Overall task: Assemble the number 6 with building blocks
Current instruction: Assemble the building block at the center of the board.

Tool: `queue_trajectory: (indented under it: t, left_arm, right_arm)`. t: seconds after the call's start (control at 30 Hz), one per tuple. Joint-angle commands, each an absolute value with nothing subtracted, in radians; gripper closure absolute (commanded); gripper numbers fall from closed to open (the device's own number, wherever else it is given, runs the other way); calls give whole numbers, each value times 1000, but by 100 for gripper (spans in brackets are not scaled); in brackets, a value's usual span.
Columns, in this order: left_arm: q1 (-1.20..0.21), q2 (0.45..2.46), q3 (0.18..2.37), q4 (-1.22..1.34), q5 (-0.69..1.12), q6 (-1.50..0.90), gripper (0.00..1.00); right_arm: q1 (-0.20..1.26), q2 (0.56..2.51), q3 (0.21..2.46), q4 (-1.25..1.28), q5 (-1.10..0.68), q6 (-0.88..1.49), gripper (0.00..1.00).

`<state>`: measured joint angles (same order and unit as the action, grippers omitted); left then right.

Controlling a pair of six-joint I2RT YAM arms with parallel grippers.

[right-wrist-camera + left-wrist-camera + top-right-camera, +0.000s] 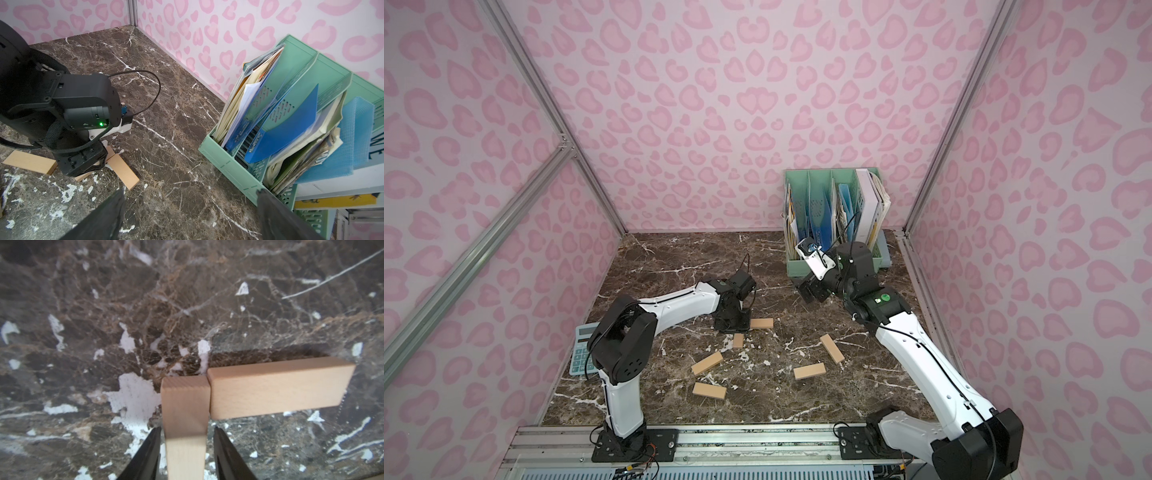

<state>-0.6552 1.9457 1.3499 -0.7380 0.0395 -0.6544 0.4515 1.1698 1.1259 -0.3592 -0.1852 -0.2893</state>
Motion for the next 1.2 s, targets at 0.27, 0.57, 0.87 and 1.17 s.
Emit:
queue_trajectory:
  t: [0.27,0.57,0.87,1.17]
  left_arm:
    - [-656,1866,1360,-795,39,-648,52]
    - [-624,1707,1364,-827,2,-653,46]
    - [-487,1312,1195,-610,-189,-606,41]
    - [-480,1174,1042,-594,-200,-572,41]
  right_arm:
    - [452,1163,1120,-347,-181,-299,0]
    - [442,1159,1111,-353,-122,-262,0]
    - [488,1134,849,-587,-170,-638,1]
    - [496,1212,830,-812,-262,-783,8]
